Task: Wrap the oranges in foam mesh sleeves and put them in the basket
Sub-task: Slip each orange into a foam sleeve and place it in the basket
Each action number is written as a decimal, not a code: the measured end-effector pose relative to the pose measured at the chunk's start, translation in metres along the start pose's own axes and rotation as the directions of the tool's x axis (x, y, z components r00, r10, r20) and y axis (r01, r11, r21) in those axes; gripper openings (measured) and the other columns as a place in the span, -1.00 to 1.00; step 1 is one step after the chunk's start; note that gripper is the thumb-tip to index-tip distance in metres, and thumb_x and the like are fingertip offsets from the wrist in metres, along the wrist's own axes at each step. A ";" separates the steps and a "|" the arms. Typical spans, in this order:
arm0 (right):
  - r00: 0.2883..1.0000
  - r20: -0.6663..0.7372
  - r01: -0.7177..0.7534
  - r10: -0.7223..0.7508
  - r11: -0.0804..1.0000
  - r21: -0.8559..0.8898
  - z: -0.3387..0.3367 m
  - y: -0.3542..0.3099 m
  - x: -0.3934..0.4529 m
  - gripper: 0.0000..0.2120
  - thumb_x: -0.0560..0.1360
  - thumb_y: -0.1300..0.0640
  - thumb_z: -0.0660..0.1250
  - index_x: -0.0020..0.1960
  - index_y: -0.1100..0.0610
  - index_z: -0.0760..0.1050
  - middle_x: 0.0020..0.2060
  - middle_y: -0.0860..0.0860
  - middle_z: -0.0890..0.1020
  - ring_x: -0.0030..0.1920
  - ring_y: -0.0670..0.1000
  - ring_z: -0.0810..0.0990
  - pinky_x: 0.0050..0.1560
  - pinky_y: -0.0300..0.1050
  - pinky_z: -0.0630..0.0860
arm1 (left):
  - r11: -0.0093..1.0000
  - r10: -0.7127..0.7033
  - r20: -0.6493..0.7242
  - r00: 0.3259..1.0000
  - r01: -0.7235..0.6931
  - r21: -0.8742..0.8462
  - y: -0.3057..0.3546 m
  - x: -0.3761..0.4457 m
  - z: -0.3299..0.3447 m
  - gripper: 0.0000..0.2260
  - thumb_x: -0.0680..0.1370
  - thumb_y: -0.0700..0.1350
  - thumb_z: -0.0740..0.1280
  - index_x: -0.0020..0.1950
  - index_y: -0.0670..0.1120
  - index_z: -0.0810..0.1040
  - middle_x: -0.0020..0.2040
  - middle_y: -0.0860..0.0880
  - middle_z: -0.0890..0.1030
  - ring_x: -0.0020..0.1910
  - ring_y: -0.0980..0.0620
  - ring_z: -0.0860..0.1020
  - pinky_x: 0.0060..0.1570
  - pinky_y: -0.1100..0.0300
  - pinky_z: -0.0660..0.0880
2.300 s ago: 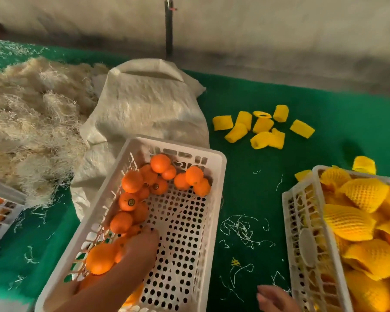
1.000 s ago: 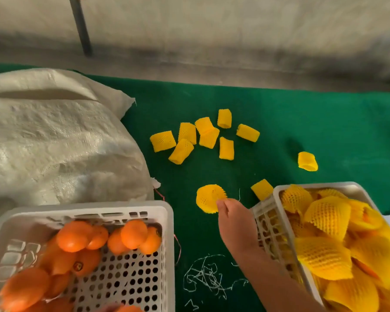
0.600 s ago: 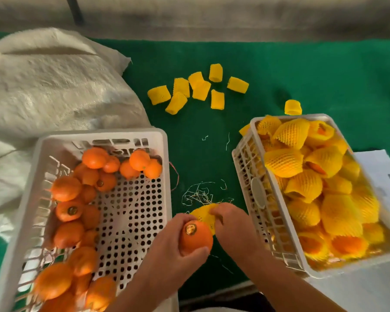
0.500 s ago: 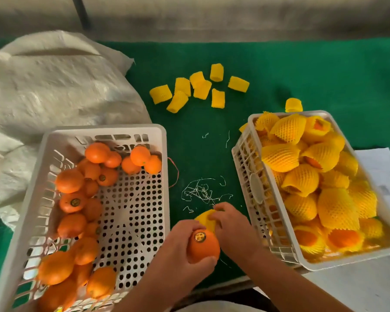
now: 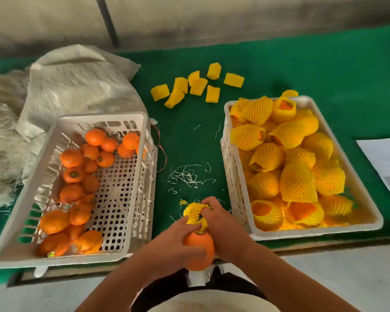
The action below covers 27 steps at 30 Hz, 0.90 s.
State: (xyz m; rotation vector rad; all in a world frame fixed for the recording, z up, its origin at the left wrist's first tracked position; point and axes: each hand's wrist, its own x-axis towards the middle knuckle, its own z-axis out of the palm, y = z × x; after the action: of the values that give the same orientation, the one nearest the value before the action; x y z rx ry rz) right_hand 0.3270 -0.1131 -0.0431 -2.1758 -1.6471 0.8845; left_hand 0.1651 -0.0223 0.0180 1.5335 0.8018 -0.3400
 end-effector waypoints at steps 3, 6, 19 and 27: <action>0.997 -0.038 0.062 -0.061 0.997 0.034 -0.002 0.009 -0.009 -0.44 0.34 0.04 0.66 0.23 0.02 0.47 0.40 -0.08 0.25 -0.04 -0.12 0.52 -0.12 -0.46 0.29 | 0.995 -0.076 0.002 0.997 0.076 -0.071 0.007 0.000 0.015 -0.55 0.27 0.25 0.45 0.10 0.62 0.49 0.33 0.37 0.40 0.20 0.13 0.57 0.15 0.07 0.63; 0.990 -0.088 0.114 -0.107 0.991 0.076 -0.004 0.011 -0.018 -0.41 0.34 0.01 0.66 0.26 0.00 0.47 0.37 -0.11 0.23 -0.05 -0.09 0.55 -0.05 -0.29 0.47 | 0.977 -0.128 -0.013 0.992 0.124 -0.172 0.021 -0.002 0.022 -0.65 0.31 0.12 0.42 -0.05 0.58 0.56 0.15 0.18 0.51 0.05 0.04 0.60 -0.15 0.20 0.66; 0.981 -0.194 0.026 0.015 0.978 0.206 0.008 -0.007 -0.010 -0.29 0.47 0.19 0.50 0.37 -0.30 0.20 0.11 -0.14 0.23 -0.14 -0.08 0.54 -0.25 -0.38 0.46 | 0.792 -0.155 -0.504 0.850 -0.198 -0.578 0.018 -0.001 0.010 -0.46 0.31 0.19 0.60 0.18 -0.04 0.63 0.13 -0.18 0.65 0.06 -0.17 0.69 -0.14 0.05 0.66; 0.975 -0.223 0.043 0.006 0.976 0.213 -0.007 -0.010 0.000 -0.21 0.48 -0.06 0.56 0.50 -0.19 0.12 0.33 -0.20 0.15 0.09 -0.11 0.42 0.03 -0.48 0.34 | 0.960 -0.034 -0.426 0.904 -0.090 -0.267 0.009 0.004 0.001 -0.32 0.32 0.12 0.53 0.42 0.06 0.48 0.22 -0.03 0.54 0.09 -0.05 0.65 -0.13 0.04 0.71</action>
State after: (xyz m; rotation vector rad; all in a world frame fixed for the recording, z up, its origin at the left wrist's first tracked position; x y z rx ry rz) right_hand 0.3230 -0.1092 -0.0319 -2.0246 -1.3935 0.7460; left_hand 0.1738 -0.0219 0.0218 1.3619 1.1181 0.1419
